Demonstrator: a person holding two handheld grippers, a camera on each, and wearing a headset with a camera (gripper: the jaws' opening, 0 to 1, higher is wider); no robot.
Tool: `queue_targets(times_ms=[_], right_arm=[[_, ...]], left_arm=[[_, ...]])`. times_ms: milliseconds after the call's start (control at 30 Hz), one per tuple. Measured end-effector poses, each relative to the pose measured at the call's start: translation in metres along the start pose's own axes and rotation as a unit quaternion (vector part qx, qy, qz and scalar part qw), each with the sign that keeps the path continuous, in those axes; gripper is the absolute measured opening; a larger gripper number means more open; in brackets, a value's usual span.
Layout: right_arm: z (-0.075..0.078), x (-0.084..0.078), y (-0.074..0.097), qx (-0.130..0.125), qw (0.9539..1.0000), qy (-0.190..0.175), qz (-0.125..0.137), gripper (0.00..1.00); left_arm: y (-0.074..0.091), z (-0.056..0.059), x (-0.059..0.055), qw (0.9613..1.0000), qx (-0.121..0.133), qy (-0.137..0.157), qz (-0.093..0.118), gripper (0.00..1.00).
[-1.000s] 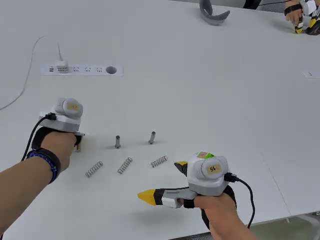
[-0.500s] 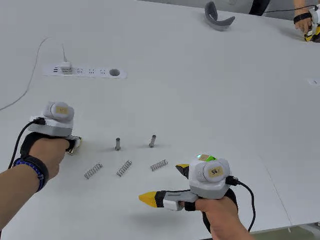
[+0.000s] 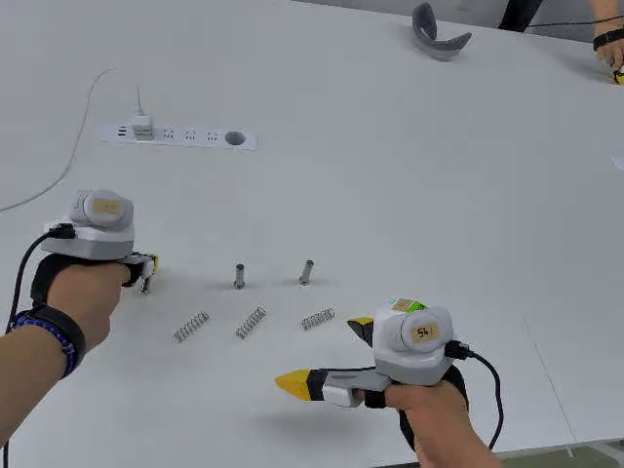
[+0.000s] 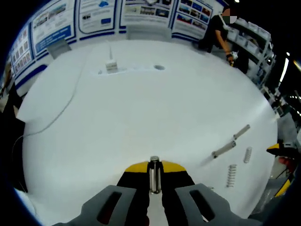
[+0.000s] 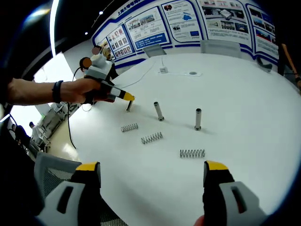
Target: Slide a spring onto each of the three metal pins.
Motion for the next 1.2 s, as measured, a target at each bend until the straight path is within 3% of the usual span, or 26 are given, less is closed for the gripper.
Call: queue_targets(times_ms=[600, 1200], right_arm=[[0.000, 0.000, 0.002, 0.001, 1.0000, -0.006, 0.006, 0.92], [-0.001, 0.002, 0.002, 0.004, 0.9999, -0.007, 0.012, 0.92]], left_arm=[[0.011, 0.000, -0.005, 0.9997, 0.009, -0.008, 0.023, 0.07], [0.019, 0.016, -0.013, 0.9985, 0.014, -0.044, 0.031, 0.07]])
Point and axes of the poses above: the centre of the closed fingertips' face, and the gripper's own axes: y roughly backward along the fingers, z roughly to its right, x roughly out of its top, the point moved 10 cm from there along y, roughly backward along the fingers, and after that the axes turned 11 degrees about -y, right-handed, at the moved point
